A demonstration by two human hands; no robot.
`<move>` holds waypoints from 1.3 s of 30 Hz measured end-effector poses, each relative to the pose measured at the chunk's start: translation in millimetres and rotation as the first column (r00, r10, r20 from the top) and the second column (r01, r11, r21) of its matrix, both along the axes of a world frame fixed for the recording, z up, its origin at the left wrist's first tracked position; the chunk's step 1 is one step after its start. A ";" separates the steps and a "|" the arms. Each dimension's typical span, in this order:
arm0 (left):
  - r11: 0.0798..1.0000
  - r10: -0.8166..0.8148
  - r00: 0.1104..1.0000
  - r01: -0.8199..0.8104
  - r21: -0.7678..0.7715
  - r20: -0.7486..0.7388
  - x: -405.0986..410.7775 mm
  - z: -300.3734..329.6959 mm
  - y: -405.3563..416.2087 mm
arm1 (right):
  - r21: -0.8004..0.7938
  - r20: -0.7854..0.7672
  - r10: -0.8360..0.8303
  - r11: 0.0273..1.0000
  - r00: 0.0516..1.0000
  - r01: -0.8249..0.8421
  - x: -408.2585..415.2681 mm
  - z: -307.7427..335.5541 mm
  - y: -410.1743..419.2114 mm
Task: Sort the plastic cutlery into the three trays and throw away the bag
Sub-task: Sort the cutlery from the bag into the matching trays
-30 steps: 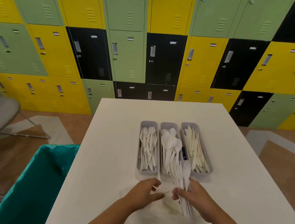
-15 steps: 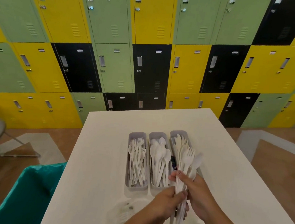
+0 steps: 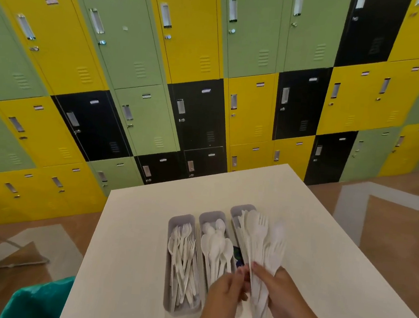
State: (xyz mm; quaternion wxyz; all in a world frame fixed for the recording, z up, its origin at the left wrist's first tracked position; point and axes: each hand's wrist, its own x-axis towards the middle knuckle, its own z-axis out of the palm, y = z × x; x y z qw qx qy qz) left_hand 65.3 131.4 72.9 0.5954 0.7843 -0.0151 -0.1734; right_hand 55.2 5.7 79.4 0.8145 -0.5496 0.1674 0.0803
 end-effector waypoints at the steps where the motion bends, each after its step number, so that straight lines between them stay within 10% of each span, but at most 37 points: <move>1: 0.997 0.082 0.995 -0.082 -0.004 0.058 4.5 0.9 -0.6 | 0.004 0.007 0.000 1.000 1.000 0.000 3.7 -0.4 -1.8; 21: 0.854 0.450 0.893 -0.430 -0.291 0.001 102.2 12.2 -4.4 | -0.053 -0.069 0.148 0.987 0.987 -0.152 36.1 -33.2 -2.7; 39: 0.917 0.217 0.954 -0.272 0.293 0.206 96.4 -50.2 12.2 | -0.049 -0.072 0.103 0.993 0.992 -0.107 46.4 -26.9 -17.2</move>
